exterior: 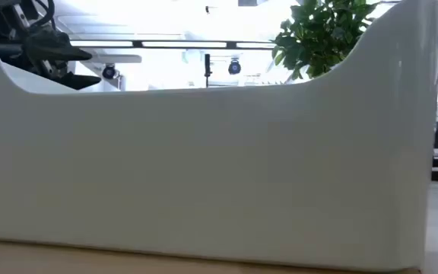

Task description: Pick and place pill bottles into a basket

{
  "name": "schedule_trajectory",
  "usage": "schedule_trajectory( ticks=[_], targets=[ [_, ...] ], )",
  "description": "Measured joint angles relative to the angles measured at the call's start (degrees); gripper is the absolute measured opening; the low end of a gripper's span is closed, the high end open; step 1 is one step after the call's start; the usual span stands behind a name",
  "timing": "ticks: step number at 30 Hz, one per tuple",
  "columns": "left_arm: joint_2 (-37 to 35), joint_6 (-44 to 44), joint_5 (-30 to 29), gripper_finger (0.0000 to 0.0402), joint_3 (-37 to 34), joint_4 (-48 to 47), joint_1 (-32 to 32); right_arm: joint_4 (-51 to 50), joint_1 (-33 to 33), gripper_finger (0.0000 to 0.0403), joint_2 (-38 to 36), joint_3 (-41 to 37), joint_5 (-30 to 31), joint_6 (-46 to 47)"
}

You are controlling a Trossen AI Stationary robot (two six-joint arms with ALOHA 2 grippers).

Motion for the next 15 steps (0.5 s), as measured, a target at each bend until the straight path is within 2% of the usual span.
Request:
schedule_trajectory(
  ticks=[7,15],
  targets=[
    [0.02,-0.02,0.0,0.0216,0.02,-0.02,0.0,0.8,0.0,0.0291,0.0,0.02,4.99,-0.68],
    [0.02,0.03,0.0,0.0216,0.02,-0.01,0.0,0.45,0.0,0.0291,0.0,0.07,4.22,0.01]
  ],
)
